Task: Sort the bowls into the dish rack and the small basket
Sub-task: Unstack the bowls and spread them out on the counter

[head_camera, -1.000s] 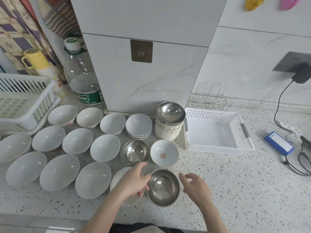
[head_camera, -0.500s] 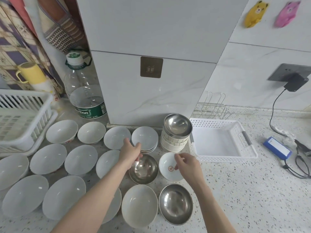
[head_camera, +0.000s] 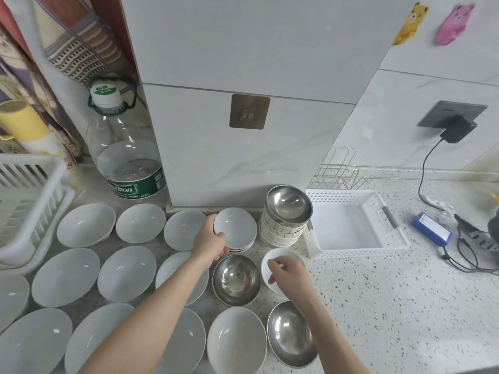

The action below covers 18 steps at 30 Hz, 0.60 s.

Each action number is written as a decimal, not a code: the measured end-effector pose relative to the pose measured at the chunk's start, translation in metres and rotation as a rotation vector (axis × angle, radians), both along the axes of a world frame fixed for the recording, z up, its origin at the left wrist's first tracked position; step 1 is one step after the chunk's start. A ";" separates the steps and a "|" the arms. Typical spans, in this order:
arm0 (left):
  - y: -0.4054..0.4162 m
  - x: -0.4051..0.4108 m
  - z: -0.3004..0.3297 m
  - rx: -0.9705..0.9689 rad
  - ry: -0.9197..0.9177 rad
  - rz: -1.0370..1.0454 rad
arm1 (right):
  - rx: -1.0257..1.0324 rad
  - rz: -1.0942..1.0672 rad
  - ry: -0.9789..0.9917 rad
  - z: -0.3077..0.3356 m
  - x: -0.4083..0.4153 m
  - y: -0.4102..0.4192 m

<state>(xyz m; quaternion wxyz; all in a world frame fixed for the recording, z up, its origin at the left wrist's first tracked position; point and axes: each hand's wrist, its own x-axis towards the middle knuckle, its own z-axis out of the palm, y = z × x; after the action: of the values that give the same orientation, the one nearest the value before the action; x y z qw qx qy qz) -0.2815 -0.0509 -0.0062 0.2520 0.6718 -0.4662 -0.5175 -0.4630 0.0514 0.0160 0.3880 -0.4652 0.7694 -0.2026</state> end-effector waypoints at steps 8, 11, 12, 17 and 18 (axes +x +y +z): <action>0.004 0.018 0.004 0.058 0.225 0.112 | 0.045 -0.009 0.019 -0.003 0.012 -0.028; 0.011 0.034 0.013 0.079 0.368 0.191 | 0.040 -0.019 0.009 -0.004 0.023 -0.040; 0.014 0.040 0.016 0.092 0.430 0.220 | 0.037 -0.031 0.021 -0.005 0.027 -0.045; 0.032 0.071 0.022 0.234 0.781 0.401 | 0.056 -0.102 0.025 -0.016 0.046 -0.070; 0.035 0.077 0.021 0.256 0.837 0.430 | 0.063 -0.105 0.020 -0.018 0.049 -0.074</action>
<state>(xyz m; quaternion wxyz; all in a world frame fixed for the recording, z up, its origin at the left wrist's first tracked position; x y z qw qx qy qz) -0.2046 -0.0157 0.0152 0.4343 0.5127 -0.1079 -0.7327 -0.4136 -0.0224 -0.0020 0.3833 -0.4137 0.8027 -0.1938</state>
